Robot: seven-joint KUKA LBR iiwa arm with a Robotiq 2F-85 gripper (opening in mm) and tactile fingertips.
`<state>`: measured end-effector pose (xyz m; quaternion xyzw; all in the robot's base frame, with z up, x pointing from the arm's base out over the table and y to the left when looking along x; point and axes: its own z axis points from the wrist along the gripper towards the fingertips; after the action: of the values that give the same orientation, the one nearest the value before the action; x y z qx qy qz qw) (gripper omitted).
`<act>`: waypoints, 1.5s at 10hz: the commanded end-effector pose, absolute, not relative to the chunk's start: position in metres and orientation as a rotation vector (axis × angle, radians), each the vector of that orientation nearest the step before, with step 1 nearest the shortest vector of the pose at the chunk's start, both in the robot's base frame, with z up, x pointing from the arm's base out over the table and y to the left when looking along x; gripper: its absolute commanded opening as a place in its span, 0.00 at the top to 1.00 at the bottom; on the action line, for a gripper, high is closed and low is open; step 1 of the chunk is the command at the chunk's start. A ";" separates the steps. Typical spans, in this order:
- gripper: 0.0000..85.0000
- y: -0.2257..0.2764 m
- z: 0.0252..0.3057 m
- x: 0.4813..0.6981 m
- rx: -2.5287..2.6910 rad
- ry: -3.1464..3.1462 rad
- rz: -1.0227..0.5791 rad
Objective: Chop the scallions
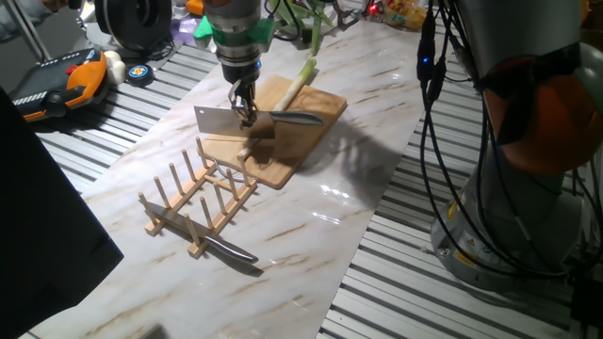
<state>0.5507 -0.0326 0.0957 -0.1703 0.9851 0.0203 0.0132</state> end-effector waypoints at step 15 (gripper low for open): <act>0.99 -0.034 0.094 0.549 -0.524 3.085 0.063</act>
<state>0.5498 -0.0340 0.0954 -0.1674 0.9857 0.0197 0.0070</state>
